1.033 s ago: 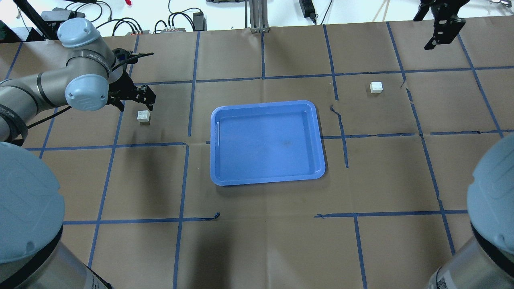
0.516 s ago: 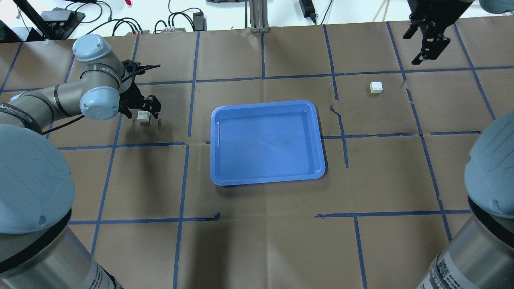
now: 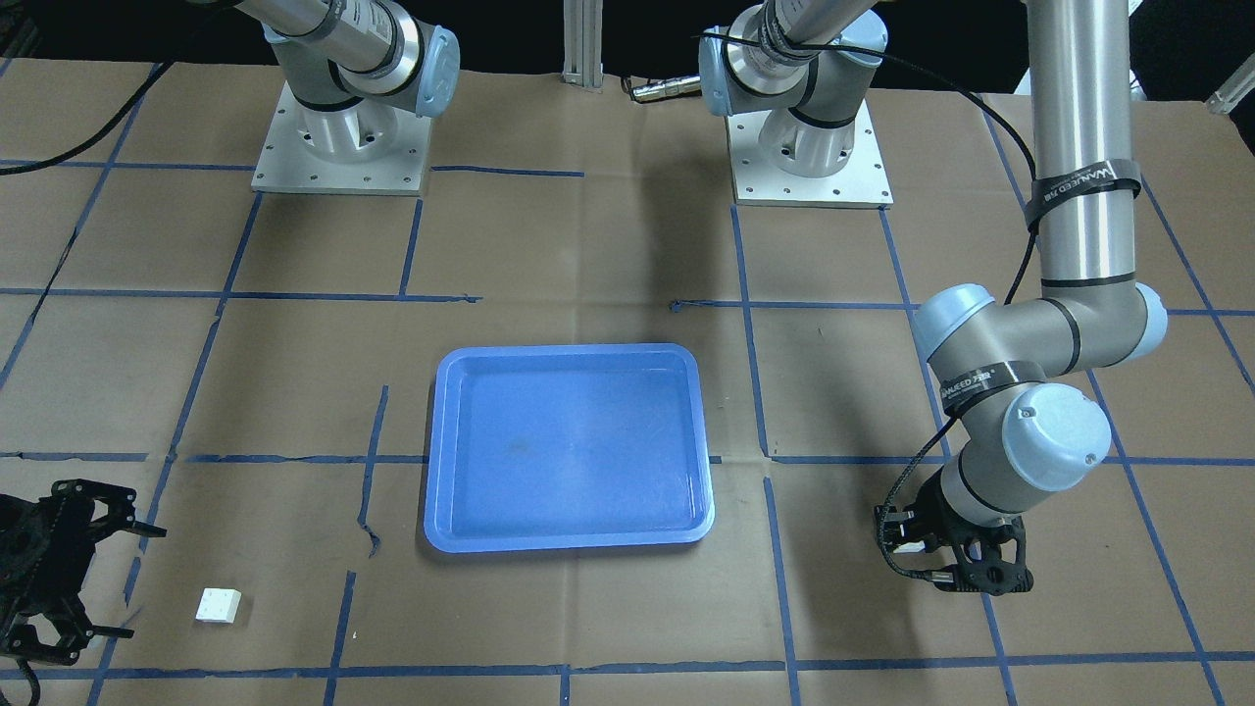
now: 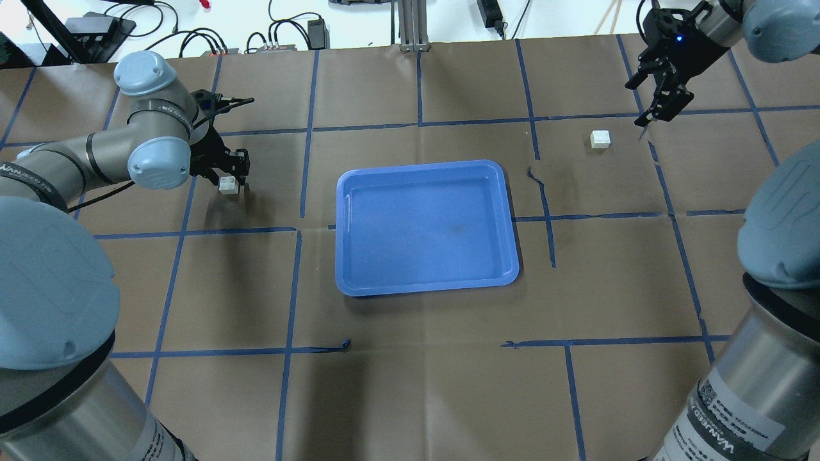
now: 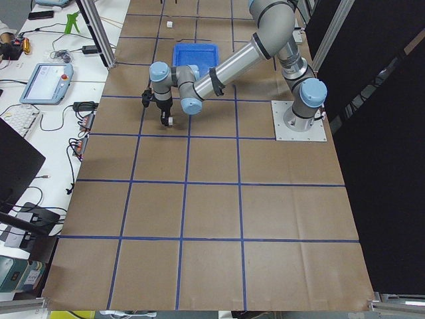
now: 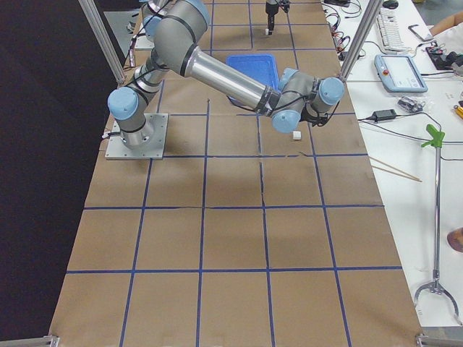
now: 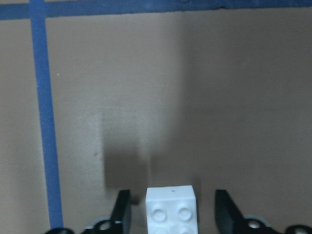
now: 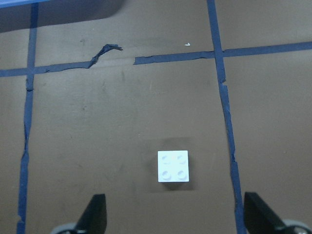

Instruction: Assemble white blocks and place on blue tray

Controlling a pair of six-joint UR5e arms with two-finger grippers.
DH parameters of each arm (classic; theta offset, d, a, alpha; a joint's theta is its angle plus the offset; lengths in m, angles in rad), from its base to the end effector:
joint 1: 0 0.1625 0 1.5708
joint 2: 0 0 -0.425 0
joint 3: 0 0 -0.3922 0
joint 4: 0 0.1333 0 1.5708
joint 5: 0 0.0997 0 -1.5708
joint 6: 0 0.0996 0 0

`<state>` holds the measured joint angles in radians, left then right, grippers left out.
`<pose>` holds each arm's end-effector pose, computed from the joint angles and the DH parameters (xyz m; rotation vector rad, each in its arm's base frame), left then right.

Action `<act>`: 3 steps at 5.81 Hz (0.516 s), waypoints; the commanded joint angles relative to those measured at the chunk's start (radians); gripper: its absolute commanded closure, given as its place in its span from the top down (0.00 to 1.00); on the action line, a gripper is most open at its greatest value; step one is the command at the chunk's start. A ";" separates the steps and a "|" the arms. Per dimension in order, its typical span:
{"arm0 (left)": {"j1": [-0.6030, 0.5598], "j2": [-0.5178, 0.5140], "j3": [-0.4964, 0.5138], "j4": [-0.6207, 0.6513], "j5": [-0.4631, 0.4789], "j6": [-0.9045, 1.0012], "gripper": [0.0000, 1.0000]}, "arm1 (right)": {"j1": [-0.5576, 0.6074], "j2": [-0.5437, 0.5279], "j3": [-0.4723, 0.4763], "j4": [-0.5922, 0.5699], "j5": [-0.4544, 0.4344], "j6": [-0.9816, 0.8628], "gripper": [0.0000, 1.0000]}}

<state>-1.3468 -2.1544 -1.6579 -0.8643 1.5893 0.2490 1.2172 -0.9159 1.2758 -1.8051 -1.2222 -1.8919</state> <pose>0.0150 -0.6577 0.1774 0.0384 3.1146 -0.0474 -0.0900 -0.7269 0.2561 -1.9628 2.0731 -0.3753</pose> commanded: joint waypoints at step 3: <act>-0.041 0.071 -0.005 -0.011 -0.023 0.214 0.14 | -0.041 0.055 0.143 -0.195 0.187 -0.107 1.00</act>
<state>-1.3615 -2.1161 -1.6647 -0.8706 1.5761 0.3531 1.1812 -0.8847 1.4117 -1.9824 -1.0668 -1.9798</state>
